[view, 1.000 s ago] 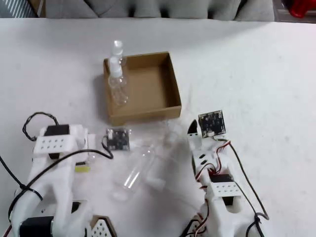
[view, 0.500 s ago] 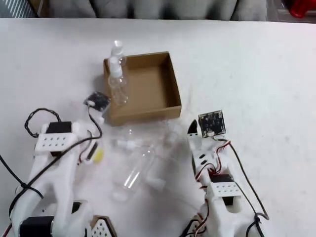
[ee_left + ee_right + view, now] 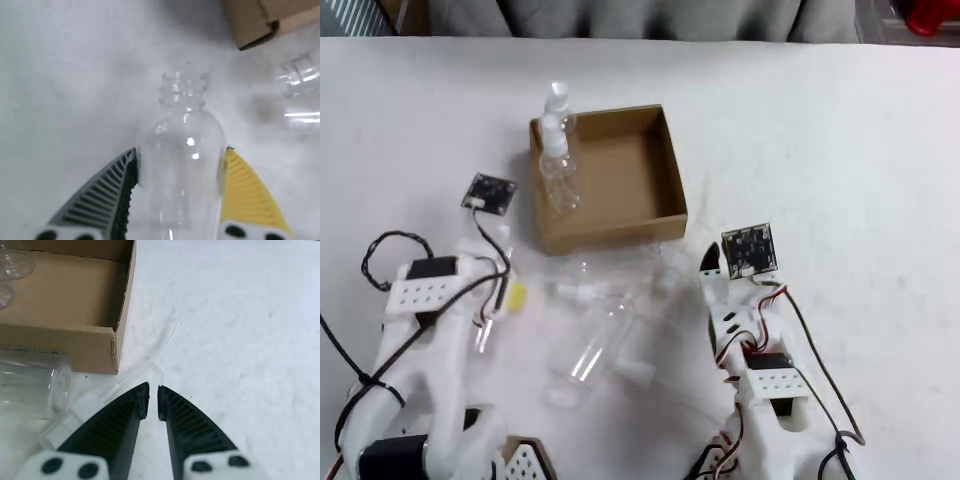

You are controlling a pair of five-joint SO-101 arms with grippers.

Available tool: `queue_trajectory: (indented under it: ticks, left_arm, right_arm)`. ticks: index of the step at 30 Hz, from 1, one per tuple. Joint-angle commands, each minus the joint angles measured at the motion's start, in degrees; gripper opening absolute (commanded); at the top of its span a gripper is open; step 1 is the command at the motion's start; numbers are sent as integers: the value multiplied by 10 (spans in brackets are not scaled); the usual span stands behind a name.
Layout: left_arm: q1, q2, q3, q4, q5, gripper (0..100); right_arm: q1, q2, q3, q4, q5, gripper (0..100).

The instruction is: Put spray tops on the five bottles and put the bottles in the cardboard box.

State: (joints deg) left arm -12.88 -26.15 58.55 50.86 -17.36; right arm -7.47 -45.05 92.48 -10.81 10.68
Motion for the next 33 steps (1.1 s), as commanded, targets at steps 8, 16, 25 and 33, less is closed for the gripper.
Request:
queue_trajectory:
  ticks: [8,16,25,33]
  left_arm:
    - [-7,0,-6,-10,18,344]
    - [-8,7,-52,11,18,369]
    - [-12,196,-201,64,18,364]
    - [-7,212,-210,59,14,298]
  right_arm:
    - [-5,2,-4,1,-1,15]
    - [-5,2,-4,1,-1,15]
    - [-6,2,-4,1,-1,15]
    - [-6,2,-4,0,-1,15]
